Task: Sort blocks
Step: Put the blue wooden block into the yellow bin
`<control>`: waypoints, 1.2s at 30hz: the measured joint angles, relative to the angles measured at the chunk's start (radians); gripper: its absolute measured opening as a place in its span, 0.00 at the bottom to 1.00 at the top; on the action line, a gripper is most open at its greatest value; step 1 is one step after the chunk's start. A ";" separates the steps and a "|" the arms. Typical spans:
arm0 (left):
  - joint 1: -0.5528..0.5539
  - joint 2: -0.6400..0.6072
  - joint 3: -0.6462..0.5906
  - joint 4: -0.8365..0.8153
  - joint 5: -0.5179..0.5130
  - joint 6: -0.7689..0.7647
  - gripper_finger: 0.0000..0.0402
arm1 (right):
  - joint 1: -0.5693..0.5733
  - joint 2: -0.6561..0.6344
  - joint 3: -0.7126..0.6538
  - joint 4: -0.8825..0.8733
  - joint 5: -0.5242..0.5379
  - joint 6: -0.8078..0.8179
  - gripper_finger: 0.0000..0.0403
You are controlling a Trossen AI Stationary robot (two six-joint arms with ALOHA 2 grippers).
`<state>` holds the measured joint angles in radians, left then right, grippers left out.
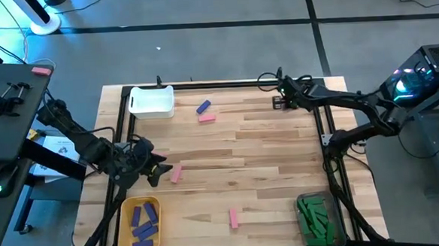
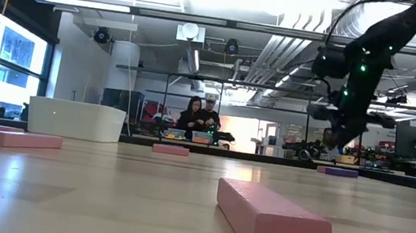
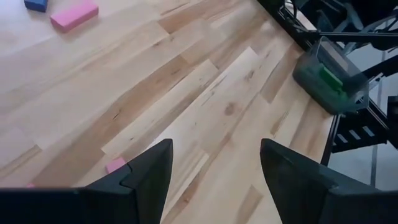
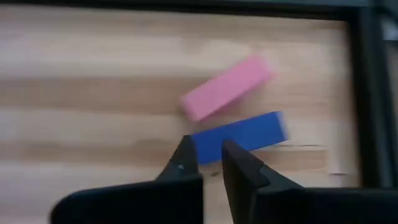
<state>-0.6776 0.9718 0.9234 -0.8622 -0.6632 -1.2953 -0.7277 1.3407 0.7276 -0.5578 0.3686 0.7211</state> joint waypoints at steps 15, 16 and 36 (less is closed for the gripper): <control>0.004 0.000 0.000 0.000 -0.013 0.006 0.57 | -0.023 0.000 -0.148 0.177 0.045 0.082 0.00; 0.004 0.000 0.000 0.000 -0.014 0.006 0.57 | -0.023 0.000 -0.148 0.182 0.047 0.077 0.00; 0.057 0.000 0.000 0.000 -0.029 0.007 0.57 | -0.064 0.089 -0.145 0.260 0.012 0.092 0.00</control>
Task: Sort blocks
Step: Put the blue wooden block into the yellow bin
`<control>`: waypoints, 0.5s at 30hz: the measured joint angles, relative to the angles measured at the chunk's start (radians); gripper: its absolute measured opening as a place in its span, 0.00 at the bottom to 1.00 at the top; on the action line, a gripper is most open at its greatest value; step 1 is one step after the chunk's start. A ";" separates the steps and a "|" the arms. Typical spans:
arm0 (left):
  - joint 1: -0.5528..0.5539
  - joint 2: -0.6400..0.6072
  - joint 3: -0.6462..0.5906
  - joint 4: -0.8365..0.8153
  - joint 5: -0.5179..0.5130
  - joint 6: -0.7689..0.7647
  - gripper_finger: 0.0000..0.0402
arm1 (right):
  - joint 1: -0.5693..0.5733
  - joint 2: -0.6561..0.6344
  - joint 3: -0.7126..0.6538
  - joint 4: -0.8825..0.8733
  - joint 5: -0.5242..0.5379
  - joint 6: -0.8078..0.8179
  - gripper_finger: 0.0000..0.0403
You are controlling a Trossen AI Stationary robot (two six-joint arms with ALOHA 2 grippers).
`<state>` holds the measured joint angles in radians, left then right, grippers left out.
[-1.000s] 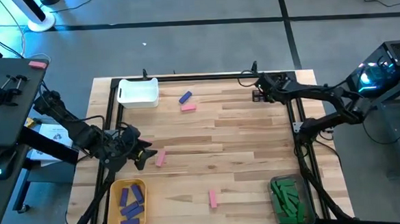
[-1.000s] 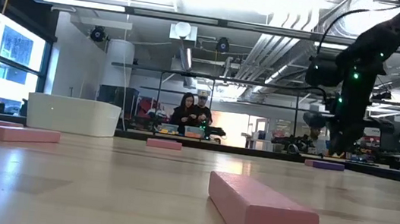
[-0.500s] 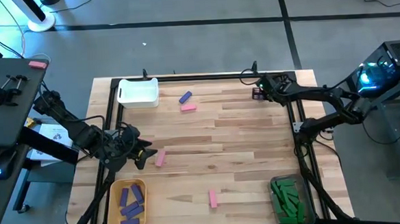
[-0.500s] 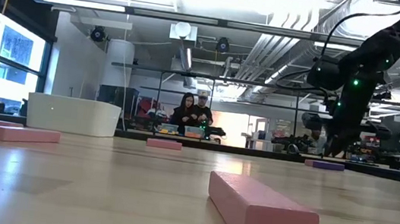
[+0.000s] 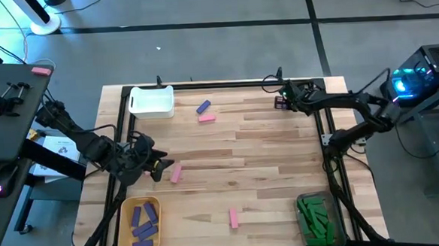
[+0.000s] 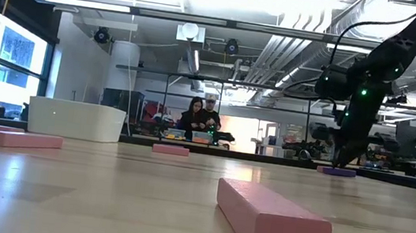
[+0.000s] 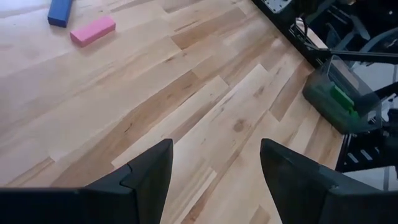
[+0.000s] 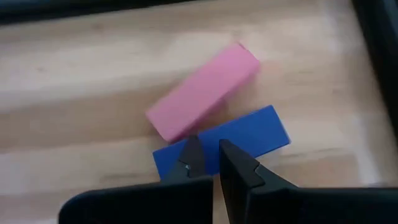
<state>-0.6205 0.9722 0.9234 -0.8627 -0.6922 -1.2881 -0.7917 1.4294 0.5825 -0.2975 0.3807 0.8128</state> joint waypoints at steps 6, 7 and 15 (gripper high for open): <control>0.006 0.000 0.000 0.002 0.011 -0.001 0.57 | 0.000 0.040 0.003 0.050 -0.017 -0.006 0.00; 0.006 0.000 0.000 0.002 0.012 -0.001 0.57 | 0.000 0.040 0.003 0.042 -0.034 -0.012 0.00; 0.009 0.000 0.000 0.003 -0.023 0.030 0.57 | 0.175 0.039 0.003 0.045 -0.212 -0.003 0.00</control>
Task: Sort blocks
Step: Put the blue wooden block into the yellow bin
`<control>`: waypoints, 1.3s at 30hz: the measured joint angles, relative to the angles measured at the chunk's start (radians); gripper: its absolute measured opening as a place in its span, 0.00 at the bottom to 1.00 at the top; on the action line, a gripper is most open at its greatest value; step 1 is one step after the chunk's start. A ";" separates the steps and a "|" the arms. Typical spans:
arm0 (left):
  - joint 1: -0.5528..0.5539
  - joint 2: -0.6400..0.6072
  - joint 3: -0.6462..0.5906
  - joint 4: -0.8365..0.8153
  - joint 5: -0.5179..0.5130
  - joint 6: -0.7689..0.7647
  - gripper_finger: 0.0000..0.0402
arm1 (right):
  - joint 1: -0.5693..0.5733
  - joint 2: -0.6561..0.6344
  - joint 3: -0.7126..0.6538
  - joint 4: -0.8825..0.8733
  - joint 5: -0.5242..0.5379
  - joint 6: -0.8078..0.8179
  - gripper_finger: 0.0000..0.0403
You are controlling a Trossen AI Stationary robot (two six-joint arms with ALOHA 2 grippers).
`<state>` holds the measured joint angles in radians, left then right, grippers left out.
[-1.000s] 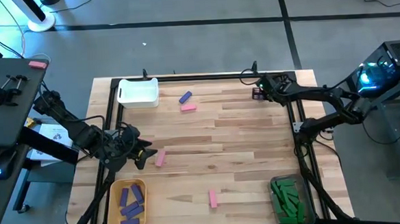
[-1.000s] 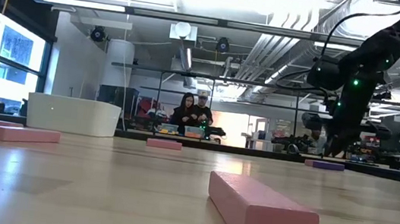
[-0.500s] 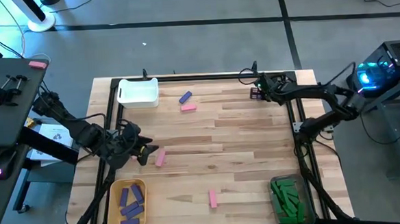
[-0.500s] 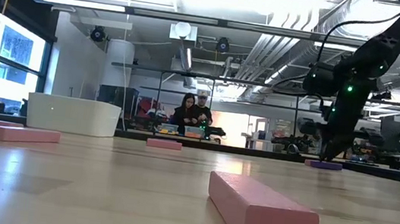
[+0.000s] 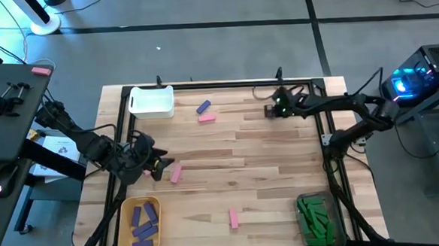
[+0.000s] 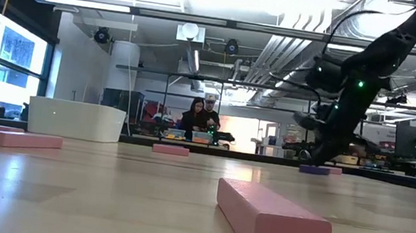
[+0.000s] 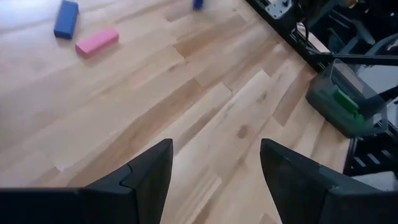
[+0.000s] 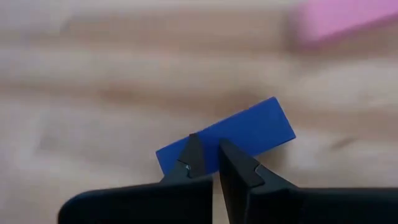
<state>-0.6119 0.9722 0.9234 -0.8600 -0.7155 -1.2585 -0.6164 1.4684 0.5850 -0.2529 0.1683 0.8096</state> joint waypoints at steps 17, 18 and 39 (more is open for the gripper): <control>0.190 0.076 0.000 0.234 -0.013 0.445 0.57 | 0.720 0.004 -0.004 0.091 -0.229 0.303 0.00; 0.201 0.090 0.000 0.257 -0.001 0.480 0.57 | 0.741 0.003 -0.004 0.077 -0.260 0.291 0.00; 0.290 0.221 0.000 0.421 0.294 0.660 0.57 | 0.665 0.007 0.108 0.000 -0.096 0.682 0.00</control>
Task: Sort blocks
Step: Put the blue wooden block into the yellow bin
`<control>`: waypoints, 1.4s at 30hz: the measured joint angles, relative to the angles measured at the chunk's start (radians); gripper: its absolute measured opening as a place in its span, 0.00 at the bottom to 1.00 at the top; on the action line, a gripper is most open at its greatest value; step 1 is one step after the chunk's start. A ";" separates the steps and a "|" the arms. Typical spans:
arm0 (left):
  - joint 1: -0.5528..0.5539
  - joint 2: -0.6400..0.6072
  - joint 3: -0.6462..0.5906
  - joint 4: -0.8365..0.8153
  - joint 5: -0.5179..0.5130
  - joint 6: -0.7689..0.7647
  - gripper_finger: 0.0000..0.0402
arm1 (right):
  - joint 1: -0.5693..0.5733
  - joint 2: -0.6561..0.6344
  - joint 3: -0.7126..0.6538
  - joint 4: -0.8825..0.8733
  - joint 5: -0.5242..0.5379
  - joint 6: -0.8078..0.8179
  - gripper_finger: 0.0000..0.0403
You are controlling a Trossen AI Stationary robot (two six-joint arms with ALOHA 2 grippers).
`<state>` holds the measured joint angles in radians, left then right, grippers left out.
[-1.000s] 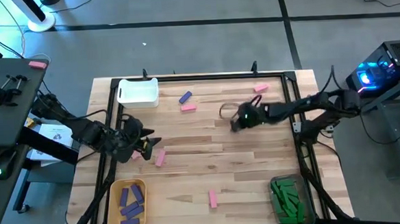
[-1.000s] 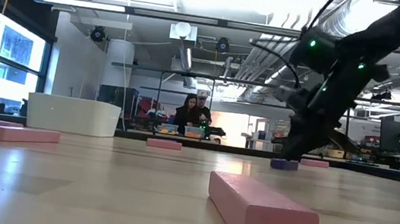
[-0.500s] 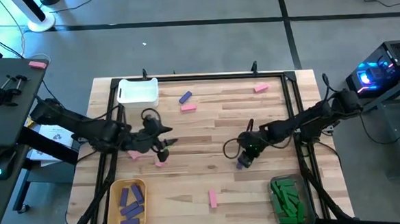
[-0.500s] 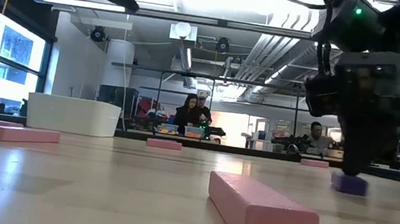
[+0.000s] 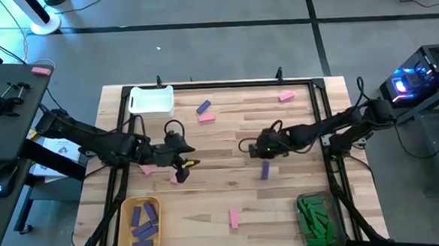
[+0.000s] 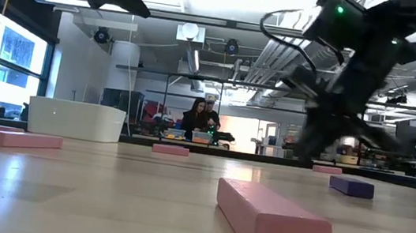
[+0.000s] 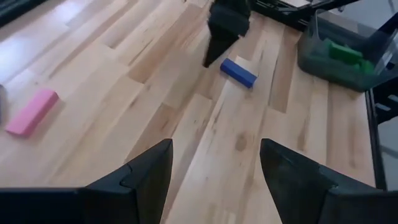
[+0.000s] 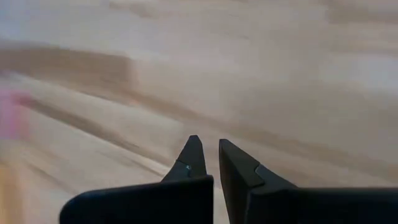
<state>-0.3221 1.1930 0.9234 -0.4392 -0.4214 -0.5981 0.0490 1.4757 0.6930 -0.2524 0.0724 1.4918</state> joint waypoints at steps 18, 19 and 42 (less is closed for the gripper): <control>0.004 0.000 0.000 0.006 -0.071 -0.025 0.57 | 0.277 -0.021 0.129 -0.312 -0.054 0.321 0.05; 0.005 0.000 0.000 0.006 -0.086 -0.023 0.57 | 0.286 -0.021 0.129 -0.312 -0.050 0.335 0.07; 0.012 0.000 0.000 0.009 -0.006 0.129 0.57 | 0.164 0.186 0.136 -0.321 -0.175 0.362 0.43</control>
<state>-0.3099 1.1931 0.9234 -0.4303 -0.4278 -0.4692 0.2128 1.6618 0.8293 -0.5731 -0.1024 1.8535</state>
